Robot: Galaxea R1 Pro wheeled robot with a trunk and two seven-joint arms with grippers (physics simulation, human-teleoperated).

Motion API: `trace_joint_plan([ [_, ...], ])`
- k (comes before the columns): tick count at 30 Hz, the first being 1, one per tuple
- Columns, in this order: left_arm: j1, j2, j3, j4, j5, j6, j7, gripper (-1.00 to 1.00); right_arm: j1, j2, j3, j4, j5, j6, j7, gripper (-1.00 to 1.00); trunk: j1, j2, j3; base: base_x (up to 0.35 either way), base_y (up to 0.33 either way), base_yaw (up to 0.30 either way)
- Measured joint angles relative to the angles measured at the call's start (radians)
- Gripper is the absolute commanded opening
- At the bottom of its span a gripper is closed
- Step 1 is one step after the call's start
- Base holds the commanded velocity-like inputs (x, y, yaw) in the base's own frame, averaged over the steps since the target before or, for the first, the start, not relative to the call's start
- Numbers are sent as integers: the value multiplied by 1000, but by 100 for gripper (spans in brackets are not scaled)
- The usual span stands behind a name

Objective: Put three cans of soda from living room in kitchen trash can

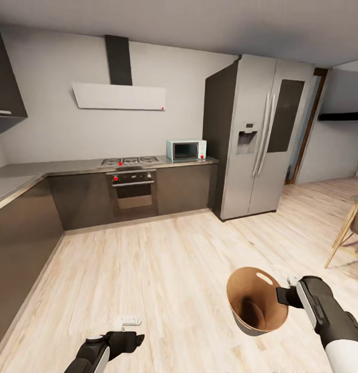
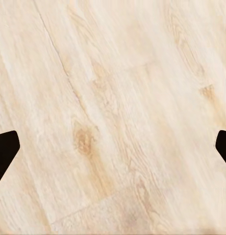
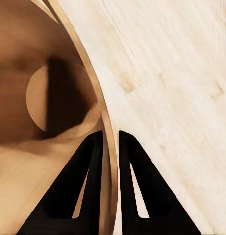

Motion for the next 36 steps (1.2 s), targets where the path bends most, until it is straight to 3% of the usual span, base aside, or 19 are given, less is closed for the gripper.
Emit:
trace_joint_plan([
  [4, 0, 0, 0, 0, 1, 0, 0, 100, 18, -1, -4, 3, 11, -6, 3, -100, -15, 28, 15, 0, 0, -286],
  [9, 0, 0, 0, 0, 1, 1, 0, 100, 78, -3, -14, 9, 0, -74, 4, -100, -34, 63, 32, 0, 0, -286],
  [12, 0, 0, 0, 0, 1, 0, 0, 100, 88, -4, -32, 14, 12, -92, 5, -100, -46, 84, 41, 0, 0, -286],
  [15, 0, 0, 0, 0, 1, 0, 0, 100, 95, -5, -48, 26, -2, -107, 6, -100, -58, 105, 51, 0, 0, -286],
  [24, 0, 1, 0, 0, 1, 0, -1, 100, 98, -6, -57, 75, -2, -177, 6, -100, -92, 168, 82, 0, 0, -286],
  [32, 0, 1, 0, 0, 2, -1, 0, 100, 99, -22, -58, 141, 2, -189, 37, -100, -92, 168, 83, 0, 0, -286],
  [36, 0, 1, 0, -1, 5, -3, 0, 100, 98, -27, -59, 174, 1, -234, 46, -100, -92, 168, 85, 0, 0, -286],
])
